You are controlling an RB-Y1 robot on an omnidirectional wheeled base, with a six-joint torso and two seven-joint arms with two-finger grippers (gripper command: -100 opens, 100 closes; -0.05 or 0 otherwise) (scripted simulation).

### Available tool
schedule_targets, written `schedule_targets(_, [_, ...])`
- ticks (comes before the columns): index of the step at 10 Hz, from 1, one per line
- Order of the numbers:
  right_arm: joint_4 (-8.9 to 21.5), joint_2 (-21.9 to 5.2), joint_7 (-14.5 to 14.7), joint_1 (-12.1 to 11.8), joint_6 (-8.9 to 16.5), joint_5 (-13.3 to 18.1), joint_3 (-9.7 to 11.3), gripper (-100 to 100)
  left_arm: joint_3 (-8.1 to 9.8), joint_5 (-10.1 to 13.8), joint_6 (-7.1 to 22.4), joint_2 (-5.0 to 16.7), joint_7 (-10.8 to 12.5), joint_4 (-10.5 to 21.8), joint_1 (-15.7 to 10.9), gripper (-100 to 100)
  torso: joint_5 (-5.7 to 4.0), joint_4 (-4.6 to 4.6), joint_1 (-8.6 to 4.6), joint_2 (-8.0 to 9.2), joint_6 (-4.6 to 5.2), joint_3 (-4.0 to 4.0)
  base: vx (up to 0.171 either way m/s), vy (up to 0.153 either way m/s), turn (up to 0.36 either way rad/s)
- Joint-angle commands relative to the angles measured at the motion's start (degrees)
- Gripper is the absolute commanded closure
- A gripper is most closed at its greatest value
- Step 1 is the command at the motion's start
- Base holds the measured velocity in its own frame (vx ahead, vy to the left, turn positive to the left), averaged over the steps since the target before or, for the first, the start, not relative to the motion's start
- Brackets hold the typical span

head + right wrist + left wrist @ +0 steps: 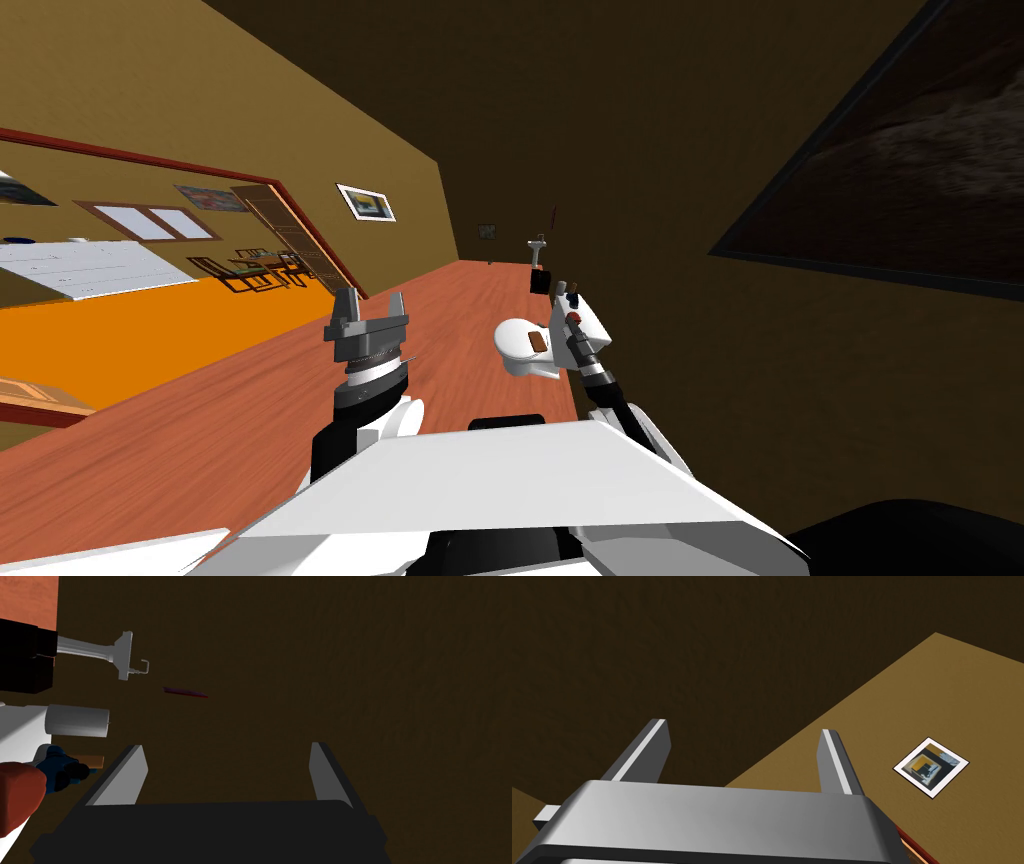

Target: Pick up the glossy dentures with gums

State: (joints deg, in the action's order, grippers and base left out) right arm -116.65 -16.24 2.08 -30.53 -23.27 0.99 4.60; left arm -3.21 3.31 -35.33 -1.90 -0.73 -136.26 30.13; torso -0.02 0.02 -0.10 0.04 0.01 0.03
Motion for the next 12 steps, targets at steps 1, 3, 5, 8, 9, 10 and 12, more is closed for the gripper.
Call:
schedule_targets(1, [0.0,0.0,0.0,0.0,0.0,0.0,0.0,-100,0.00,0.0,0.0,0.0,0.0,0.0,0.0,0,0.00,0.00,0.00,0.00,0.00,0.00,0.000,0.000,0.000])
schedule_targets(3, [0.0,0.0,0.0,0.0,0.0,0.0,0.0,-100,0.00,0.0,0.0,0.0,0.0,0.0,0.0,0,0.01,0.00,0.03,0.00,0.00,0.00,0.000,0.002,0.003])
schedule_targets(5, [0.0,0.0,0.0,0.0,0.0,0.0,0.0,-100,0.00,0.0,0.0,0.0,0.0,0.0,0.0,0,0.00,0.00,0.02,0.00,-0.01,0.00,-0.003,0.006,0.018])
schedule_targets(8, [2.0,-3.6,2.2,-1.2,1.1,1.6,-1.3,-100,0.00,0.0,0.0,0.0,0.0,0.0,0.0,0,0.00,-0.01,0.03,-0.04,-0.01,-0.03,0.012,0.013,0.013])
schedule_targets(9, [2.7,-5.0,3.2,-1.7,1.5,2.1,-1.8,-100,0.00,0.0,0.0,0.0,0.0,0.0,0.0,0,0.02,-0.02,0.10,-0.05,0.00,-0.03,0.022,0.036,0.019])
schedule_targets(10, [3.5,-6.7,4.2,-2.2,2.1,2.8,-2.4,-100,0.00,0.0,0.0,0.0,0.0,0.0,0.0,0,0.03,-0.02,0.12,-0.07,0.00,-0.04,0.024,0.035,0.020])
schedule_targets(12, [5.3,-10.3,6.8,-3.4,3.3,4.2,-3.7,-100,0.00,0.0,0.0,0.0,0.0,0.0,0.0,0,0.03,-0.03,0.11,-0.11,0.00,-0.06,0.031,0.034,0.025])
